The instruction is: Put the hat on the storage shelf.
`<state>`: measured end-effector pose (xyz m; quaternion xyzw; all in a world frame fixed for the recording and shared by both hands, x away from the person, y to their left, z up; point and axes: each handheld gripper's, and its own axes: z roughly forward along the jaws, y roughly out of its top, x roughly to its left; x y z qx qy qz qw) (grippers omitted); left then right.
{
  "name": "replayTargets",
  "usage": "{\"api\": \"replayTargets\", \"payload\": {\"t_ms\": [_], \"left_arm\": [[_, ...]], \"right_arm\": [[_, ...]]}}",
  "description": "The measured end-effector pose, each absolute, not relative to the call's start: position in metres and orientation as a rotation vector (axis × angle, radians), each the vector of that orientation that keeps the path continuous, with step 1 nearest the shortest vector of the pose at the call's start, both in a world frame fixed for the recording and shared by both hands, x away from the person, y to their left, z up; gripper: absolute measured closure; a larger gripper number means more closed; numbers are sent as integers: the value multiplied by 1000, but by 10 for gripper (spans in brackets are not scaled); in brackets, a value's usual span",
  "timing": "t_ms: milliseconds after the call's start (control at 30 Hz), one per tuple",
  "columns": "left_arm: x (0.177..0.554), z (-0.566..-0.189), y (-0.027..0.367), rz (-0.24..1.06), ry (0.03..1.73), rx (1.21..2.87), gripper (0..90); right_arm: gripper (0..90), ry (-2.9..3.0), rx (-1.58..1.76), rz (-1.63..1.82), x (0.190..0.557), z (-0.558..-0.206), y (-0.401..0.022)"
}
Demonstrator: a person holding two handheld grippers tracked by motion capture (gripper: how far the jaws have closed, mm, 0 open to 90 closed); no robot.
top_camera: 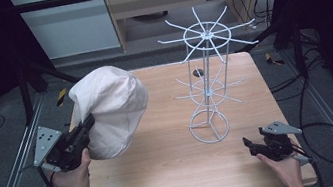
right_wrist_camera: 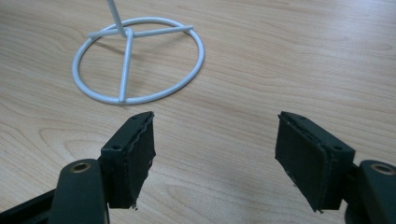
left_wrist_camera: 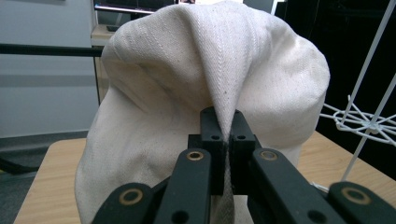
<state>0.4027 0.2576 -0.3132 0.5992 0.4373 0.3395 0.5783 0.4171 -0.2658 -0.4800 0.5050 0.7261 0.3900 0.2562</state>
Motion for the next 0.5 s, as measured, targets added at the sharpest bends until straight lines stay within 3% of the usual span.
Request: {"api": "replayTargets", "payload": {"t_ms": [500], "left_arm": [[393, -288, 254, 825, 935, 1320, 882]], "right_arm": [[284, 1961, 1380, 1070, 416, -479, -267]]}}
